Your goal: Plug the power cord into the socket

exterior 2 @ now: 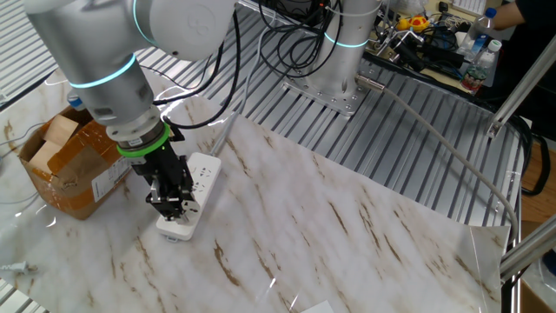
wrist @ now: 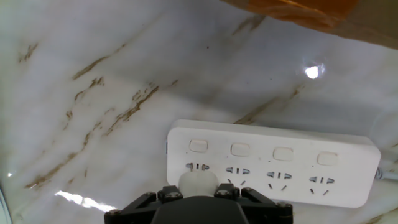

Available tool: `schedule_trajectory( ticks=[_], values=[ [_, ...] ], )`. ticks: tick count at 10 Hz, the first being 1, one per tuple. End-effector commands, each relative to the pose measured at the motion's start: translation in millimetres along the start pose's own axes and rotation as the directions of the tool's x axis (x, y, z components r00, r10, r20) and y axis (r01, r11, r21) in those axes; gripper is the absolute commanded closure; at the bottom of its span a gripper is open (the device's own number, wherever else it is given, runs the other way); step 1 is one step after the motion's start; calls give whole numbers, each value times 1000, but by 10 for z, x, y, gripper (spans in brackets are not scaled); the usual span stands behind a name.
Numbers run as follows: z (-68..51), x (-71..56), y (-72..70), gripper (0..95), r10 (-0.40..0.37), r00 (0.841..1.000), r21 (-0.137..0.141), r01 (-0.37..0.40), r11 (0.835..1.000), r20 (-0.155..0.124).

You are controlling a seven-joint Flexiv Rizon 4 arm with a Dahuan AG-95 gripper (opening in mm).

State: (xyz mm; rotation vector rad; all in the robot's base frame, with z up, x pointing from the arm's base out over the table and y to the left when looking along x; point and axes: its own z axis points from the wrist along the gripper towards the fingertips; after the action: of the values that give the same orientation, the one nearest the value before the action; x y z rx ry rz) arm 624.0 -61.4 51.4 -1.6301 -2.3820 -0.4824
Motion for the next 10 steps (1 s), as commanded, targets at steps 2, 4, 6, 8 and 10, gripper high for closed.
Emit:
schedule_trajectory(
  ticks=[2,4,6,8,10],
  values=[
    [10,-19,5,760,36,999,-2,-36,999,0],
    [10,-19,5,570,51,999,0,-51,999,-2],
    [10,-19,5,380,66,998,1,-66,998,0],
    [10,-19,5,380,79,997,5,-79,997,6],
    [10,-19,5,380,79,997,7,-79,997,13]
  ],
)
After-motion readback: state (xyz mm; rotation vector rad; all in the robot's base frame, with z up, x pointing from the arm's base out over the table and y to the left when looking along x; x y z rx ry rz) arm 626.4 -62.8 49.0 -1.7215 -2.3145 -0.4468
